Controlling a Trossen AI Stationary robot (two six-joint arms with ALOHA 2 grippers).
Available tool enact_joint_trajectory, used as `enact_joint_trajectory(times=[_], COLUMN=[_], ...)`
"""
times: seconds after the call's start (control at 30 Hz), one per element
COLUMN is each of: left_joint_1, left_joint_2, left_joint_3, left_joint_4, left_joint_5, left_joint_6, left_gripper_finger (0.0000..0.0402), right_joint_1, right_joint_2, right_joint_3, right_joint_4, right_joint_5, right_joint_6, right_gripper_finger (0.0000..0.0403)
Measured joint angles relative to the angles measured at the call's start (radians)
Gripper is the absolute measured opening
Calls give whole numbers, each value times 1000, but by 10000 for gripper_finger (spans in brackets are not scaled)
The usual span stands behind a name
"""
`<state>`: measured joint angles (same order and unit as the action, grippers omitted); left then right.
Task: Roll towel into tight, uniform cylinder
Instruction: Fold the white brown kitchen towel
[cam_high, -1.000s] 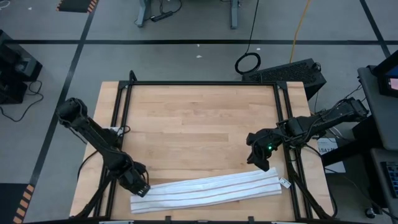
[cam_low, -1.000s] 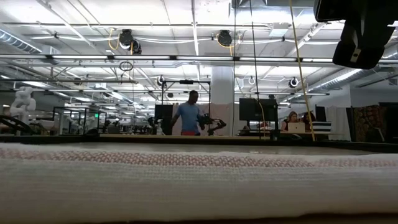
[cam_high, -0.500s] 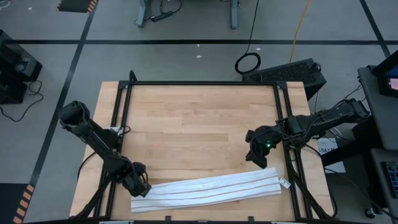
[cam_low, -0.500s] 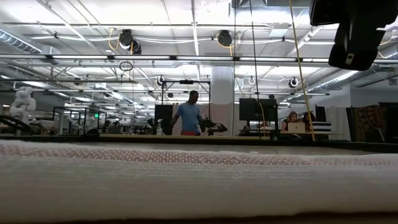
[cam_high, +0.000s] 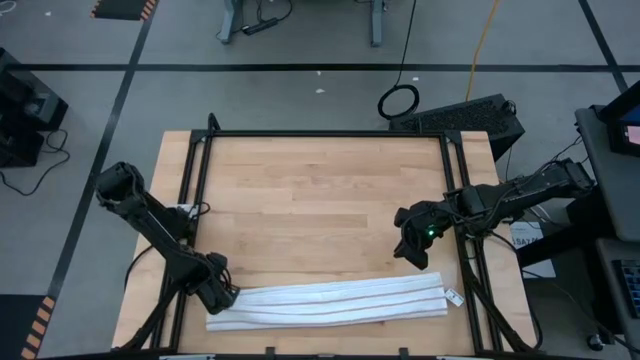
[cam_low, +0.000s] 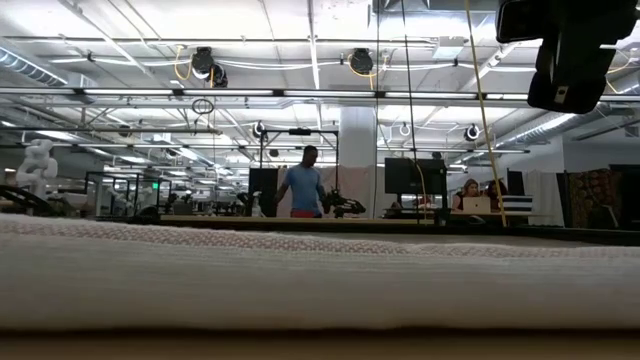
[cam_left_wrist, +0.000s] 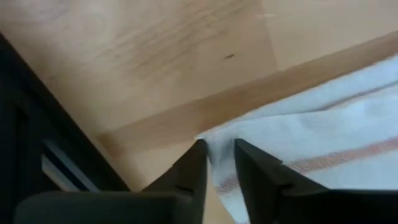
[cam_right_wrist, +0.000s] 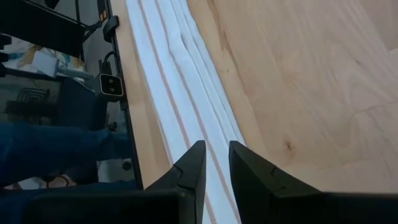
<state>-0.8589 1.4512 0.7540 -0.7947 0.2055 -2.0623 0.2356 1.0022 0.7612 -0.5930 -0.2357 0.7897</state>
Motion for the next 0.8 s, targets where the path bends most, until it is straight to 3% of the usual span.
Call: enact_joint_trajectory(times=[0.27,0.33,0.47,0.53,0.63,0.8], left_joint_1=[1,2,21,55,128,266], left_joint_2=[-144,-198,-272,-272,-237,-110], left_joint_3=[1,11,32,32,32,32], left_joint_4=[2,13,99,158,298,481], left_joint_5=[3,-61,-277,-332,-317,-173], left_joint_6=[23,74,284,432,728,1069], left_gripper_finger=[187,195,198,198,198,199], right_joint_1=[-7,-6,9,10,8,12], right_joint_2=[16,35,101,144,215,337], right_joint_3=[0,0,0,0,0,1], right_joint_4=[27,48,126,201,335,510], right_joint_5=[-2,-6,-3,-6,-6,-17], right_joint_6=[5,-3,-32,-39,-5,82], right_gripper_finger=[61,60,51,46,41,40])
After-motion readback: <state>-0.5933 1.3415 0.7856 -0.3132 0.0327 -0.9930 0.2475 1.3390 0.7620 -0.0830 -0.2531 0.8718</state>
